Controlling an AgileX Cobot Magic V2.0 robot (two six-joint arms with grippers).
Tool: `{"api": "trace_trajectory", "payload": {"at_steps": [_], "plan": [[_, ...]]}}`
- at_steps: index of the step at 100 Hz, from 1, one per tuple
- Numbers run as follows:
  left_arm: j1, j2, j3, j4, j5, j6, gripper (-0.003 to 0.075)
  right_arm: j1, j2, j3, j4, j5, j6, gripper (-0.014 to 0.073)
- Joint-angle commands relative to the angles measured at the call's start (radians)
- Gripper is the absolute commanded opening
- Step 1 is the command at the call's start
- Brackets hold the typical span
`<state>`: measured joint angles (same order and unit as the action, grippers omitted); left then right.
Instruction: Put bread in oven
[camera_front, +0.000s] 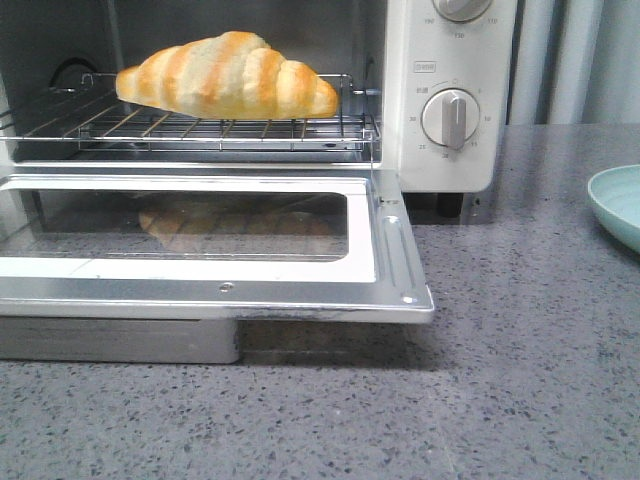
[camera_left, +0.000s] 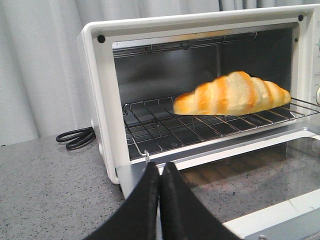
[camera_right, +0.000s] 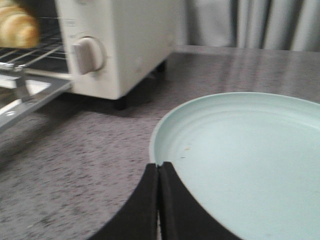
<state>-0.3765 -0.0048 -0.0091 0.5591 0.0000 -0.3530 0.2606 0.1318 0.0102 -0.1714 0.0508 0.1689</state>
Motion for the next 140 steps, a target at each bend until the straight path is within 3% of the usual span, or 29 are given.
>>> {"api": "trace_trajectory", "payload": {"at_steps": [1,14,36,68,84,140], "plan": [[0.003,0.007,-0.026,0.0,-0.067,-0.006,-0.0021,-0.054,-0.006,0.012,0.011,-0.078,-0.012,-0.0076],[0.003,0.007,-0.026,0.0,-0.067,-0.006,-0.0021,-0.125,-0.031,0.012,0.019,-0.074,-0.013,-0.0076],[0.003,0.007,-0.026,0.0,-0.067,-0.006,-0.0021,-0.207,-0.084,0.012,0.019,-0.027,-0.136,-0.0076],[0.003,0.007,-0.026,0.002,-0.067,-0.006,-0.0021,-0.324,-0.143,0.012,0.024,0.066,-0.135,-0.0076],[0.003,0.007,-0.026,0.002,-0.067,-0.006,-0.0021,-0.367,-0.163,0.012,0.025,0.193,-0.135,-0.0076],[0.003,0.007,-0.026,0.002,-0.067,-0.006,-0.0021,-0.356,-0.163,0.012,0.06,0.257,-0.135,-0.0076]]}}
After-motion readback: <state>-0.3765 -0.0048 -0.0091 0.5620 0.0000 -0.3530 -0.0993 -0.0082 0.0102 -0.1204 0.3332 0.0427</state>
